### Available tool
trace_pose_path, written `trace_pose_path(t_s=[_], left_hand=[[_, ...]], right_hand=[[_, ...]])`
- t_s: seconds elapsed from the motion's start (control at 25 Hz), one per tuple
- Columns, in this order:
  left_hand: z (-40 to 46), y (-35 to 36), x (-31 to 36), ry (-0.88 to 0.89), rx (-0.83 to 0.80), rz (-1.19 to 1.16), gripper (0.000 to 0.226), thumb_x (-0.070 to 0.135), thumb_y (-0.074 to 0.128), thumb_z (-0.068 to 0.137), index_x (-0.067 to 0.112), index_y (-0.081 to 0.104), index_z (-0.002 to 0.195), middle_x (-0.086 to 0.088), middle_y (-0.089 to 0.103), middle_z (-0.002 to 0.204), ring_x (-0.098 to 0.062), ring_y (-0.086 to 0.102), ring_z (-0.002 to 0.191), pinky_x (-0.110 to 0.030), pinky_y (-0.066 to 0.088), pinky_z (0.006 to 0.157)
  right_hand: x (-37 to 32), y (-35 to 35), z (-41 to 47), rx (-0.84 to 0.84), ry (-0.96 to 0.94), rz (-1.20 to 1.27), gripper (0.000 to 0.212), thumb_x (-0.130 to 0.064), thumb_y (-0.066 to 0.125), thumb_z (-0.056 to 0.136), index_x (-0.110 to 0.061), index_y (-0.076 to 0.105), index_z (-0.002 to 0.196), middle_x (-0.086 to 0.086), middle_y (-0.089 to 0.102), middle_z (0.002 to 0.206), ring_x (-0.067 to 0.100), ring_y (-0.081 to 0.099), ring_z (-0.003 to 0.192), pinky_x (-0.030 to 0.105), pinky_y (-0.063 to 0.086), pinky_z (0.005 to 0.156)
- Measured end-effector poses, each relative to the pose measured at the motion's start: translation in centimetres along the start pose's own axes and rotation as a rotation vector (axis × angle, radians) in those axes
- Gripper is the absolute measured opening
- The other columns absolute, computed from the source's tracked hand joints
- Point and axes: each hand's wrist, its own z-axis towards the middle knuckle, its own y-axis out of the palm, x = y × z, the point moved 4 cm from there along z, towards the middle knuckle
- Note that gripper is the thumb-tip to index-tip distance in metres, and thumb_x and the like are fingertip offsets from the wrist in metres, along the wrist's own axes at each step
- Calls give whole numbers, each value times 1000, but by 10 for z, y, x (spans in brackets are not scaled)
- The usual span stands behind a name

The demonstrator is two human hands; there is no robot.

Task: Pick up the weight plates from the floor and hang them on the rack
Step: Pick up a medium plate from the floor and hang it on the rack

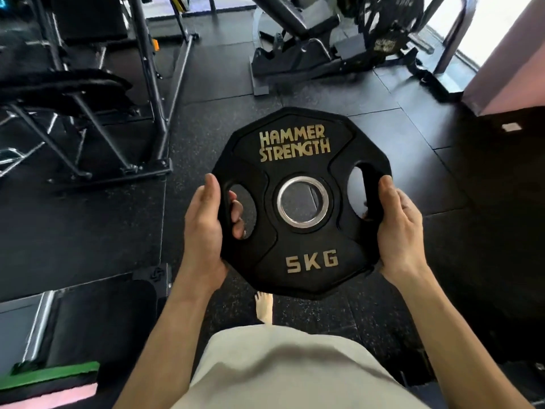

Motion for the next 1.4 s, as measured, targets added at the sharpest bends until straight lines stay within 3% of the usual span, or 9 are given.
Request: trace_pose_path(t_s=[0.2, 0.32, 0.44, 0.72, 0.88, 1.24, 1.4], left_hand=[[149, 56, 32, -84, -157, 51, 41, 53, 44, 96, 14, 50, 87, 0, 46, 61, -12, 38, 45, -23, 33, 43], [230, 114, 39, -116, -285, 89, 43, 55, 46, 93, 12, 51, 92, 0, 48, 62, -12, 40, 47, -24, 34, 43], [295, 173, 35, -144, -365, 104, 46, 57, 49, 88, 13, 52, 98, 0, 49, 63, -11, 41, 47, -23, 35, 43], [445, 344, 18, -129, -532, 135, 41, 54, 46, 94, 13, 51, 99, 0, 50, 63, -11, 41, 47, -22, 36, 43], [512, 442, 13, -140, -618, 156, 39, 52, 42, 98, 14, 52, 104, 0, 49, 63, -11, 41, 46, -21, 36, 43], [669, 677, -30, -194, -850, 141, 41, 53, 44, 95, 14, 51, 106, -2, 49, 64, -13, 41, 45, -23, 37, 42], [729, 790, -37, -224, -946, 161, 42, 54, 46, 93, 13, 50, 104, -2, 49, 62, -13, 40, 42, -24, 34, 42]], right_hand=[[-26, 30, 102, 193, 11, 53, 47, -72, 54, 79, -28, 65, 66, -2, 61, 71, 21, 56, 73, 40, 43, 68], [-39, 25, 169, 332, 2, 67, 59, -84, 56, 67, -25, 62, 68, 5, 60, 75, 25, 55, 76, 44, 44, 72], [-44, 11, 233, 426, -27, 63, 64, -84, 55, 68, -21, 58, 67, 3, 57, 69, 24, 52, 71, 44, 41, 71], [-74, -46, 410, 587, -62, 39, 77, -88, 49, 66, -12, 58, 72, 1, 56, 69, 18, 52, 70, 42, 42, 72], [-97, -86, 498, 654, -34, 85, 71, -88, 53, 64, -18, 59, 71, 4, 59, 76, 23, 55, 75, 47, 46, 77], [-127, -180, 708, 863, -70, 164, 72, -90, 59, 52, -21, 60, 70, 1, 59, 77, 22, 54, 77, 41, 45, 75], [-151, -225, 791, 944, -59, 201, 70, -89, 60, 54, -21, 61, 68, 4, 60, 82, 25, 54, 81, 54, 49, 84]])
